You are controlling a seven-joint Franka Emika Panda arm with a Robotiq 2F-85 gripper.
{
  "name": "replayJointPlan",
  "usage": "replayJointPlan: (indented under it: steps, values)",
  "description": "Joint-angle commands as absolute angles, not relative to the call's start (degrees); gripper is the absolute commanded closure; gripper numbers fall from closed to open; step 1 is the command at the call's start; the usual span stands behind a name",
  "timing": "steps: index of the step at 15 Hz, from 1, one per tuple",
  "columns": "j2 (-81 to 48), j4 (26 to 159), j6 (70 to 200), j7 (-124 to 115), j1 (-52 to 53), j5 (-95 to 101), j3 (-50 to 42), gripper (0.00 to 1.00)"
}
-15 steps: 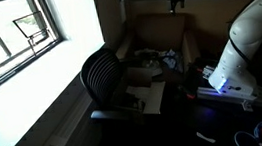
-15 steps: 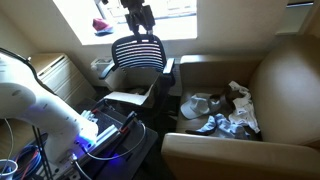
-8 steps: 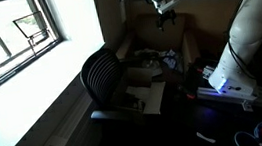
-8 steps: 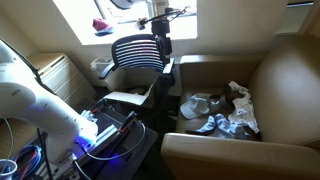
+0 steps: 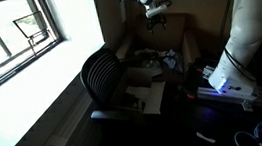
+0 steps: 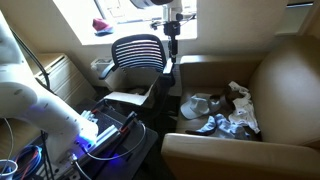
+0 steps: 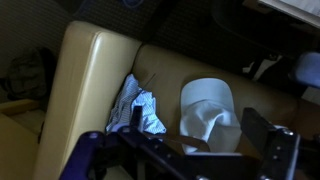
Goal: Take the belt from the couch, hang it on the chair, then put it back on the couch
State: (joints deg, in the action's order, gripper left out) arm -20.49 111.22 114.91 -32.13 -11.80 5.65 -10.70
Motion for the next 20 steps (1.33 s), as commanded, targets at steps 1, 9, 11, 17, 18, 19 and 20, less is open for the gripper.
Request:
replayJointPlan:
  steps: [1,9,11,17,18,19,20]
  values:
    - [-31.64,102.90,120.50,-33.18,-14.25,-3.81,-12.64,0.00]
    - [-43.57,92.40,123.66,-35.43,-19.78,-16.35,-15.66,0.00]
    - [-45.66,90.30,123.68,-36.77,-20.00,-16.78,-15.61,0.00]
    - [-60.01,76.74,132.63,-48.82,-23.78,-22.75,-15.33,0.00]
    - [-63.00,73.62,133.52,-51.20,-24.78,-23.14,-15.60,0.00]
    - [-66.10,70.54,134.40,-53.79,-25.80,-23.34,-15.85,0.00]
    - [-68.96,67.65,134.33,-57.21,-26.37,-22.81,-16.74,0.00]
